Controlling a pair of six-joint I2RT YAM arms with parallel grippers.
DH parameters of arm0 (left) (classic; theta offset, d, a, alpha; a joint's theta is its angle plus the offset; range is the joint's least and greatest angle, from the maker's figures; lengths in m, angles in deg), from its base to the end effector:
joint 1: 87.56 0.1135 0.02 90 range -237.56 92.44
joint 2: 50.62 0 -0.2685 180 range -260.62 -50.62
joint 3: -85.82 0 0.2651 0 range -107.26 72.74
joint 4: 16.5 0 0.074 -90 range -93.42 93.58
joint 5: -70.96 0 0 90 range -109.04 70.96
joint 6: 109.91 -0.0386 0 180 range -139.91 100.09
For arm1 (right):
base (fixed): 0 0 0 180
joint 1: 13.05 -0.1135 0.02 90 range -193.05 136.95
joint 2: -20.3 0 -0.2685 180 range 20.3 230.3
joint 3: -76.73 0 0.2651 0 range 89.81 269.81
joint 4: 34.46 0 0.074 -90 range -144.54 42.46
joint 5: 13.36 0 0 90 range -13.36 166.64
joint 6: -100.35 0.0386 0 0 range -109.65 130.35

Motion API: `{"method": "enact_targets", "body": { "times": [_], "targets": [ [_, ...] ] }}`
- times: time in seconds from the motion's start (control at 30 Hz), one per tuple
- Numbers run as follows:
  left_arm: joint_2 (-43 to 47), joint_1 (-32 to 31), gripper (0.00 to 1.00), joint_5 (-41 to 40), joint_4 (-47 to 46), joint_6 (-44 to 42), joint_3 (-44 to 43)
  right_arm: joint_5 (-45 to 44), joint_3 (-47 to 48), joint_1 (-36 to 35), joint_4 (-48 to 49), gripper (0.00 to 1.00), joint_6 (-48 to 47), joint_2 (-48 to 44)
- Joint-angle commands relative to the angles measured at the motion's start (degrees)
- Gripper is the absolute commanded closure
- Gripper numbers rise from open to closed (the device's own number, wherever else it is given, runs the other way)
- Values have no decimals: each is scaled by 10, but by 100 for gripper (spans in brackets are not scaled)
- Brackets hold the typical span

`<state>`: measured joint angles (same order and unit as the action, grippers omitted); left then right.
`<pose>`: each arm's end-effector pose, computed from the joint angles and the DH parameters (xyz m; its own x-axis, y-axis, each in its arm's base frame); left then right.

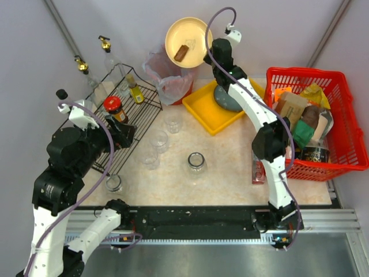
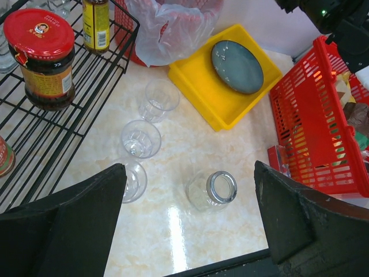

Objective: Clear the kitchen counter

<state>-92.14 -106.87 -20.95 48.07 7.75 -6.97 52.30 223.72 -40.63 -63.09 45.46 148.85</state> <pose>0.0895 -0.0300 0.4724 -0.3315 -0.3755 -0.8655 0.1648 0.8802 -0.4450 0.4916 0.2388 0.3880 -0.1641 0.5055 -0.8471 0.0392 0.8614 0.5064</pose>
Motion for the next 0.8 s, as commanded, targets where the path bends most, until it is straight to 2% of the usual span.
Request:
{"method": "enact_targets", "body": {
  "times": [0.0,0.47,0.77],
  "targets": [
    [3,-2,5,4,-3,5,2,-34,-13,1,186,100,-51,-7],
    [27,-2,5,-9,11,6,24,-106,32,-35,367,100,-325,85],
    [20,-2,5,-17,13,-4,20,-113,32,-76,530,100,-570,122]
  ]
}}
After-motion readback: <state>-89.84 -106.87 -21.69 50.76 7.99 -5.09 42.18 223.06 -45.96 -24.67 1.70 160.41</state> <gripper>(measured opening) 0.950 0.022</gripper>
